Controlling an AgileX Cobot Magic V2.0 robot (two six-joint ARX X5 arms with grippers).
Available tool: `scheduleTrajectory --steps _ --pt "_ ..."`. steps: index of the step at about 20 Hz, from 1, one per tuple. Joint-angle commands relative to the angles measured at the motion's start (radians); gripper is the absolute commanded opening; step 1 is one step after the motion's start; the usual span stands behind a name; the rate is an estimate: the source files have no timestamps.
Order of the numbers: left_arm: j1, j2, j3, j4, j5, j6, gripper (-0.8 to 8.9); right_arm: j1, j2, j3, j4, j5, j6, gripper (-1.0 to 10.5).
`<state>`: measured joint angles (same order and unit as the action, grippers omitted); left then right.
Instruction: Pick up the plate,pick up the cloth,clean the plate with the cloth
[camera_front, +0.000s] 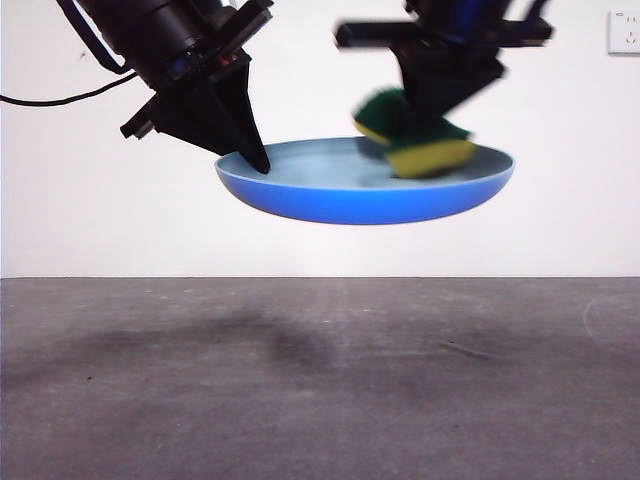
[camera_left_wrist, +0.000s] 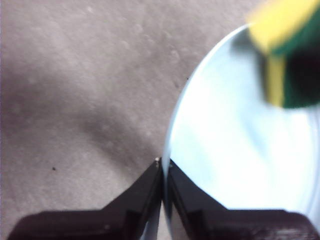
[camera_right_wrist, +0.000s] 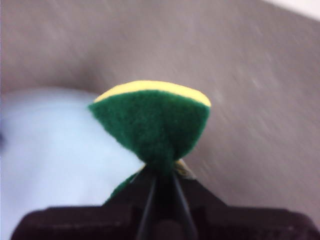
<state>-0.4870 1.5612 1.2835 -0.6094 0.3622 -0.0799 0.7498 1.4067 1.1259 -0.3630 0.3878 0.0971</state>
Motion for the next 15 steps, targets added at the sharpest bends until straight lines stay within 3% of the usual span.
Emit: scheduleTrajectory --steps 1,5,7,12,15 --pt "-0.005 0.0 -0.001 -0.006 0.014 -0.005 -0.09 -0.001 0.006 -0.006 0.093 -0.132 0.003 -0.1" --pt "-0.005 0.0 -0.001 -0.023 0.006 0.009 -0.09 -0.001 0.001 -0.006 0.13 -0.304 0.002 -0.1" --pt "-0.005 0.0 -0.001 -0.028 -0.024 0.06 -0.09 -0.001 -0.023 -0.006 0.1 -0.309 0.002 -0.1" --pt "0.006 0.006 -0.001 0.002 -0.397 0.111 -0.09 -0.002 -0.174 -0.006 0.002 -0.304 0.001 -0.1" --pt "0.05 0.023 -0.001 0.036 -0.41 0.111 -0.09 -0.002 -0.28 -0.006 -0.057 -0.303 -0.001 -0.1"
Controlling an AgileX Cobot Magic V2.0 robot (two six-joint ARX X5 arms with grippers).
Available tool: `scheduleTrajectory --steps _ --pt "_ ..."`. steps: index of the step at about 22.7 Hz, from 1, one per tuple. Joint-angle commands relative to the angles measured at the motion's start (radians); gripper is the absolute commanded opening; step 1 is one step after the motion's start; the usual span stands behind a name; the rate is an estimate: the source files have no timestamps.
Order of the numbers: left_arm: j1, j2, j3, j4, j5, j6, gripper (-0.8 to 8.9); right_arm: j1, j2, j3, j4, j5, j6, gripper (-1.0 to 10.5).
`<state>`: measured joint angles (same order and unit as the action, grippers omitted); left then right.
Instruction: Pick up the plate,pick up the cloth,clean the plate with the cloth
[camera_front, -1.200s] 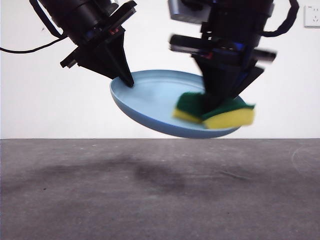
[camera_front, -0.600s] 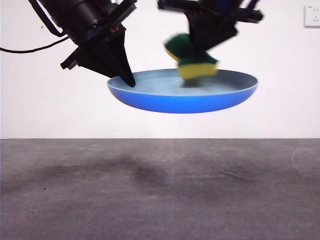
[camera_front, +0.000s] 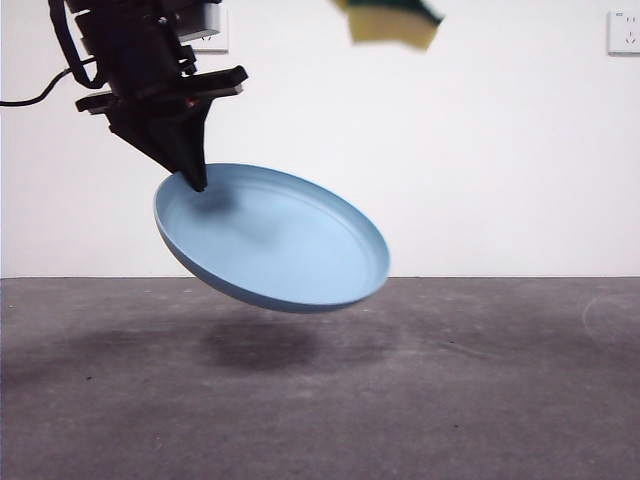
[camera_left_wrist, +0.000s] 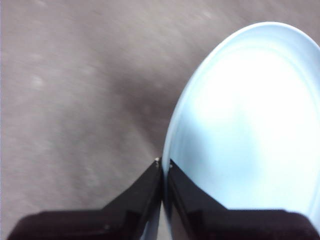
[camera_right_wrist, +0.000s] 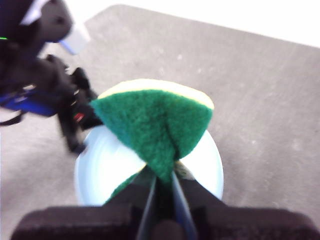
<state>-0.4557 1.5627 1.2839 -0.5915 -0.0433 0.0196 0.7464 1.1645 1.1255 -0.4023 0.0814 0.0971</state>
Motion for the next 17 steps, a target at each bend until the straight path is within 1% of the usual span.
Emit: scheduleTrajectory --steps 1,5,7,10,14,17 --pt "0.032 0.034 -0.002 0.027 -0.004 0.011 -0.09 0.002 -0.073 -0.006 -0.038 0.004 -0.001 -0.1" --pt "0.08 0.122 -0.002 0.033 -0.003 0.011 -0.09 0.002 -0.202 -0.006 -0.101 0.005 -0.001 -0.1" --pt "0.094 0.181 -0.002 0.034 -0.002 0.011 -0.09 0.002 -0.251 -0.006 -0.119 0.023 -0.001 -0.1" --pt "0.098 0.269 -0.002 0.037 0.0 0.009 -0.09 0.002 -0.304 -0.006 -0.15 0.116 -0.001 -0.1" --pt "0.098 0.334 -0.002 0.036 -0.001 0.008 -0.07 0.002 -0.321 -0.006 -0.176 0.187 -0.001 -0.1" --pt "0.098 0.349 -0.002 0.025 -0.001 0.006 0.0 0.001 -0.32 -0.006 -0.193 0.235 -0.001 -0.1"
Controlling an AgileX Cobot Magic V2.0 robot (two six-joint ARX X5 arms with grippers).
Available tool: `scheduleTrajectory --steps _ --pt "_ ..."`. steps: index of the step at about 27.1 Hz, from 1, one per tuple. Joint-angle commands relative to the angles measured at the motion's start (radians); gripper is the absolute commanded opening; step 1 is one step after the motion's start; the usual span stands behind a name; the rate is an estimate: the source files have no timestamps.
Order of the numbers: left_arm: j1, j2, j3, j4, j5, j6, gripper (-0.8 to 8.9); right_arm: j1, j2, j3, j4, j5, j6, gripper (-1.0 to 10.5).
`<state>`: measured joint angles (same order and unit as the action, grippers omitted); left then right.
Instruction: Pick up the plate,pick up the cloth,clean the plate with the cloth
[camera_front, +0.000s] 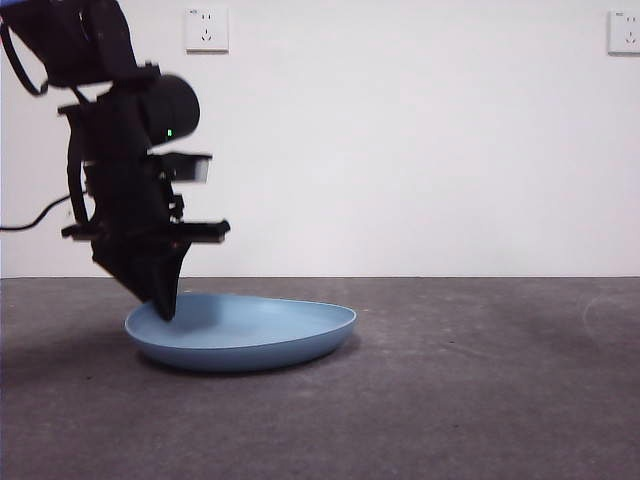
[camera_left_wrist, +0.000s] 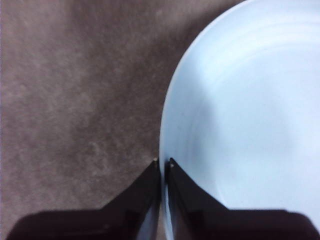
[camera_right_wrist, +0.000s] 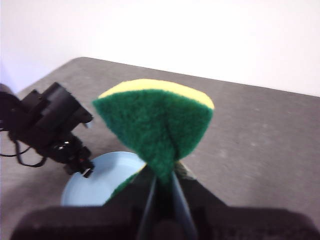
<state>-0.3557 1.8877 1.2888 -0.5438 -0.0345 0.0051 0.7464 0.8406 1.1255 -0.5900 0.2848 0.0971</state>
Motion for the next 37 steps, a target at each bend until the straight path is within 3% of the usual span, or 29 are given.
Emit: scheduleTrajectory --steps 1,3,7,17,20,26,28,31,32,35,37 --pt "-0.003 0.024 -0.006 -0.025 -0.011 0.016 0.01 0.001 0.01 -0.006 -0.011 0.047 -0.001 -0.1" --pt "-0.003 0.014 -0.006 -0.021 -0.013 -0.003 0.41 0.001 0.034 -0.006 -0.011 0.066 -0.001 -0.1" --pt "-0.003 -0.035 -0.006 -0.019 -0.013 -0.012 2.16 -0.005 0.11 -0.006 -0.01 0.065 -0.001 -0.1" --pt "-0.023 -0.31 -0.006 -0.081 -0.008 -0.013 2.25 -0.128 0.475 -0.006 0.009 0.048 -0.001 -0.1" --pt "-0.04 -0.412 -0.006 -0.122 -0.006 -0.013 2.25 -0.188 0.591 -0.006 0.043 -0.03 -0.002 -0.1" --pt "-0.102 -0.674 -0.006 -0.245 0.096 -0.031 2.24 -0.351 0.832 -0.006 0.071 -0.322 0.0 -0.1" --pt "-0.11 -0.714 -0.006 -0.267 0.095 -0.031 2.2 -0.381 0.875 -0.006 0.057 -0.364 -0.001 0.0" --pt "-0.11 -0.724 -0.006 -0.288 0.095 -0.031 2.2 -0.4 0.906 -0.006 0.038 -0.364 -0.002 0.1" --pt "-0.11 -0.723 -0.006 -0.292 0.095 -0.031 2.2 -0.401 0.909 -0.006 0.033 -0.36 -0.002 0.5" --pt "-0.11 -0.723 -0.006 -0.291 0.095 -0.031 2.2 -0.401 0.91 -0.006 0.032 -0.357 -0.002 3.3" --pt "-0.11 -0.723 -0.006 -0.291 0.095 -0.031 2.2 -0.401 0.91 -0.006 0.032 -0.357 -0.002 3.6"
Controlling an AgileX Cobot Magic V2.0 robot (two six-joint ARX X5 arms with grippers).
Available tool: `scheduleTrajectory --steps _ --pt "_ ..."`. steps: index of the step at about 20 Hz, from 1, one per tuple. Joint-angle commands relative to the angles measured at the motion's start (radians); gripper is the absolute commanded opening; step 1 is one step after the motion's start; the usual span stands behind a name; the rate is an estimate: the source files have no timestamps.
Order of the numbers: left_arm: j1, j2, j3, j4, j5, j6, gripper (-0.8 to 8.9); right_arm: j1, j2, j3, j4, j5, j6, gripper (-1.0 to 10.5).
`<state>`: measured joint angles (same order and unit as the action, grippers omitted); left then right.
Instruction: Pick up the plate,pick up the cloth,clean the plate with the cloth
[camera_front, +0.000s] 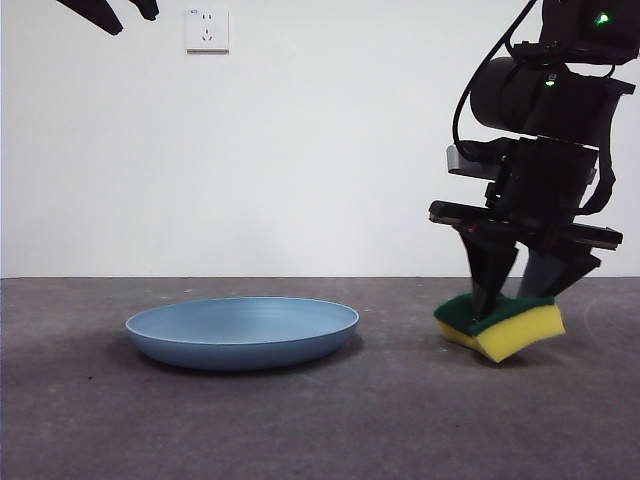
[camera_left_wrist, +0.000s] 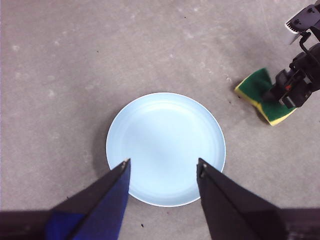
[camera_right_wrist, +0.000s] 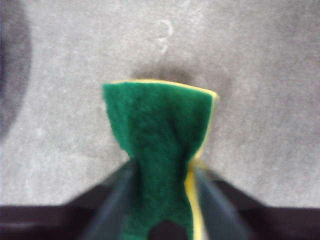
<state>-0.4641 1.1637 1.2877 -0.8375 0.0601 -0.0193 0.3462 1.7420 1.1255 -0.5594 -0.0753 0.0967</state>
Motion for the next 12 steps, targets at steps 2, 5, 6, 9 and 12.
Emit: scheduleTrajectory --steps 2,5,6,9,12 --pt "-0.002 0.001 -0.005 0.001 0.0 -0.007 2.2 0.0 0.008 -0.006 0.002 0.005 -0.002 3.6" --pt "-0.002 0.001 -0.005 0.001 -0.003 -0.006 2.2 0.0 0.004 -0.005 0.001 0.034 -0.002 3.6" --pt "-0.002 0.001 -0.005 0.002 -0.005 -0.006 2.2 0.0 -0.002 0.0 -0.001 0.032 -0.002 3.6" --pt "-0.001 0.001 -0.005 0.006 -0.007 -0.004 2.2 0.0 -0.043 0.039 -0.047 0.028 0.0 3.5" --pt "-0.001 0.001 -0.005 0.006 -0.007 -0.002 2.2 0.003 -0.132 0.064 -0.086 -0.014 0.008 3.4"
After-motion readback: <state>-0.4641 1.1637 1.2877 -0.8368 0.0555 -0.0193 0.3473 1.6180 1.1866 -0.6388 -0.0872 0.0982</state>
